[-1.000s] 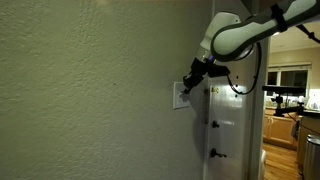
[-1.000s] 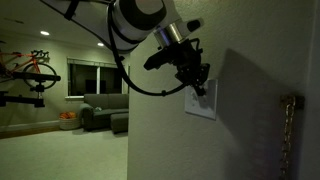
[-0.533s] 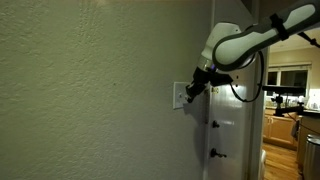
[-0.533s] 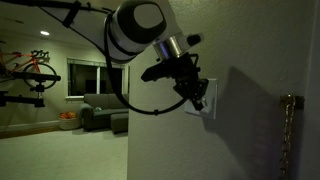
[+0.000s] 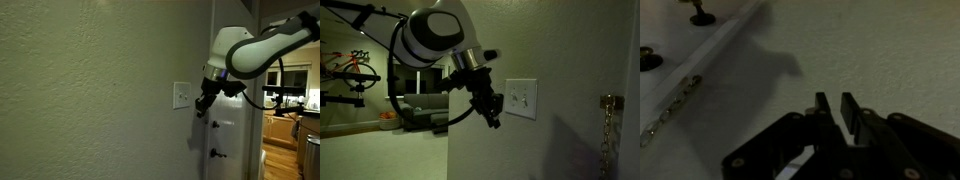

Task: Flip the switch on the wall

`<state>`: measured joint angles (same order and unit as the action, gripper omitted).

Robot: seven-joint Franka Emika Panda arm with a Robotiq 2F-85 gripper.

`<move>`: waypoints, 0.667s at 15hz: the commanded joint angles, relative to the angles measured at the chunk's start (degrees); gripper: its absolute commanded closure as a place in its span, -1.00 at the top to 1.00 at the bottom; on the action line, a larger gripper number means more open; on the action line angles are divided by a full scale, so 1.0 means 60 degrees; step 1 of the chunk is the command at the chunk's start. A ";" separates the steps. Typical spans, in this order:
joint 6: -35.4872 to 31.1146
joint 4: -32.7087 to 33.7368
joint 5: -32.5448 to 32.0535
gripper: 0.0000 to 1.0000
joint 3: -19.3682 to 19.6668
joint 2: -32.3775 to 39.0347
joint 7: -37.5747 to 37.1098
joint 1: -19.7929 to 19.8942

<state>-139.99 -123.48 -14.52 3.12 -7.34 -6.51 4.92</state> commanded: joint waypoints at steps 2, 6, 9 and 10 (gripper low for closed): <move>0.1581 -0.1120 -0.0123 0.16 -0.0404 -0.1277 -0.0455 -0.0075; 0.2818 -0.1312 0.0310 0.68 -0.0600 -0.1563 -0.0474 -0.0194; 0.3347 -0.1389 0.0500 0.98 -0.0663 -0.1708 -0.0492 -0.0212; 0.3437 -0.1416 0.0546 1.00 -0.0673 -0.1760 -0.0498 -0.0218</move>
<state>-121.90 -129.45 -12.44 -0.96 -14.40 -8.10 4.27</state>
